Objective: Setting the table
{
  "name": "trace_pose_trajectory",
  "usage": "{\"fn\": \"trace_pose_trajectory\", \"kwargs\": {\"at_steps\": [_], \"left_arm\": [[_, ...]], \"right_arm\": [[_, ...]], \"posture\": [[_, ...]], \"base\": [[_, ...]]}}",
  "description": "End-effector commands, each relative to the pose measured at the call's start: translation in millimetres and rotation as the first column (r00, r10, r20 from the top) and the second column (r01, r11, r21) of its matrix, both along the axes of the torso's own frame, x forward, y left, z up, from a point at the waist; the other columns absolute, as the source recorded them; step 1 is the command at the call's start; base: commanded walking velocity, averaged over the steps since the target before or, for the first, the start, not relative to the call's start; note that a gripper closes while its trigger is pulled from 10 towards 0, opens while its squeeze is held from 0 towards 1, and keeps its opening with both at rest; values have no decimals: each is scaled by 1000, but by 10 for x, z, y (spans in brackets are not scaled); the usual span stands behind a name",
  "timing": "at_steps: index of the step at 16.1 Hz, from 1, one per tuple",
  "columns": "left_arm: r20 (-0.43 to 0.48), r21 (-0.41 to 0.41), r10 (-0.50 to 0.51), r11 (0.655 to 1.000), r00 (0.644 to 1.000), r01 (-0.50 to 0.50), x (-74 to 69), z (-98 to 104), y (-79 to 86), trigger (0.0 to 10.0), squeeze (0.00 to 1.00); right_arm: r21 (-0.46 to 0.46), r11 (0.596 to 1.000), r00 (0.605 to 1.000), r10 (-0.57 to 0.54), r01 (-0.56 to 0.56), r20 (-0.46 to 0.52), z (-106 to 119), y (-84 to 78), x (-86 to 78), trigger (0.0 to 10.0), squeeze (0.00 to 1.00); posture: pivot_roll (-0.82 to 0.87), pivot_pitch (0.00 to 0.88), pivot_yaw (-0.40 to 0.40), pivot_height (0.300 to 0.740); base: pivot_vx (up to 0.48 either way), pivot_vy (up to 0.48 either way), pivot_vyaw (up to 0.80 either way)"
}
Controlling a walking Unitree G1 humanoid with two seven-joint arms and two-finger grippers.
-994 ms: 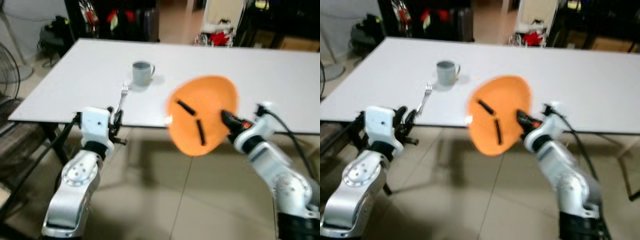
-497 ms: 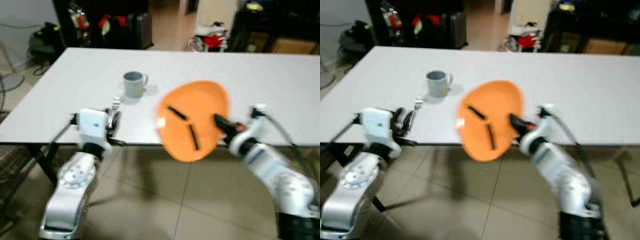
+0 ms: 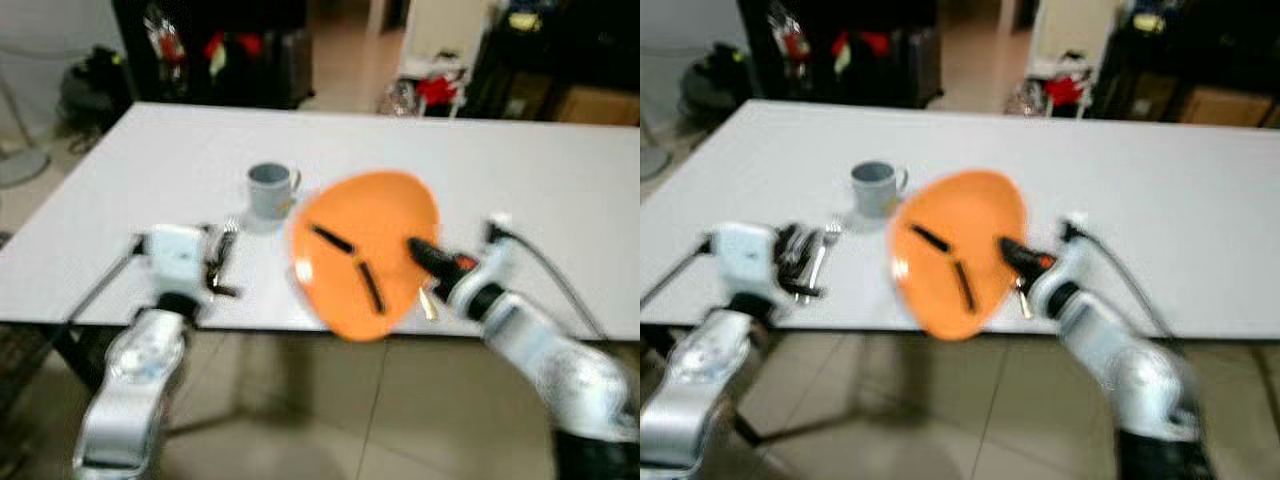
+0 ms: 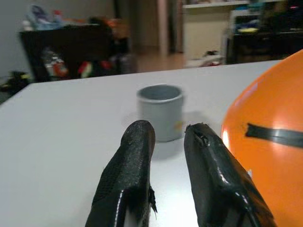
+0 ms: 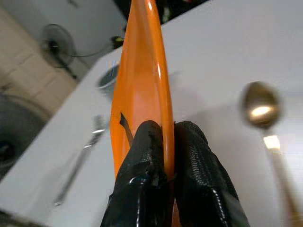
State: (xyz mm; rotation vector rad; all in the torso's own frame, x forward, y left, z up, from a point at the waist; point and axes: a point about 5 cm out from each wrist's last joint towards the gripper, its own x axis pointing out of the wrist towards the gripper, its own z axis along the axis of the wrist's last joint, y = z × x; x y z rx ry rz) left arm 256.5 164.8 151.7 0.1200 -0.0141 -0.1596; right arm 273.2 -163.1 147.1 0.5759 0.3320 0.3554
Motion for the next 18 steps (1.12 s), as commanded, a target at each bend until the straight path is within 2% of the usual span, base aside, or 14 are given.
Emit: {"fn": "trace_pose_trajectory", "kwargs": {"at_steps": [1, 2, 4, 9, 12, 13, 15, 18], "left_arm": [[12, 19, -3, 1000, 1000, 3, -15, 41, 67, 10000, 0], [6, 28, -24, 999, 1000, 24, -28, 31, 58, 10000, 0], [-6, 48, -127, 991, 992, 127, -96, 36, 46, 10000, 0], [-38, 66, -226, 971, 973, 228, -126, 45, 96, 10000, 0], [-40, 39, -346, 937, 937, 347, -150, 76, -10, 10000, 0], [-63, 44, -434, 898, 899, 437, -203, 70, -73, 10000, 0], [-87, 57, -486, 869, 869, 492, -241, 63, -93, 10000, 0], [-87, 61, -482, 871, 872, 488, -231, 76, -66, 10000, 0]], "right_arm": [[56, 995, 994, 84, -88, 64, 152, 124, -33, 10000, 0], [62, 993, 994, 95, -99, 61, 151, 122, -52, 10000, 0], [107, 986, 991, 127, -131, 39, 133, 101, -116, 10000, 0], [186, 972, 986, 154, -141, -58, -1, 141, -114, 10000, 0], [221, 975, 984, 62, -25, -164, -180, 134, 47, 10000, 0], [255, 967, 977, 29, 26, -211, -252, 140, 135, 10000, 0], [300, 951, 967, 7, 72, -255, -313, 163, 232, 10000, 0], [317, 943, 958, -11, 106, -287, -378, 190, 333, 10000, 0]], "posture": [[-43, 0, -26, 740], [-43, 0, -27, 740], [-40, 0, -29, 740], [-38, 10, -18, 740], [-40, 20, -4, 740], [-36, 22, 4, 740], [-25, 22, 6, 740], [-20, 20, 3, 740]], "base": [[0, 0, 0], [0, 0, 0], [0, 0, 0], [0, 0, 0], [0, 0, 0], [0, 0, 0], [0, 0, 0], [0, 0, 0]]}}
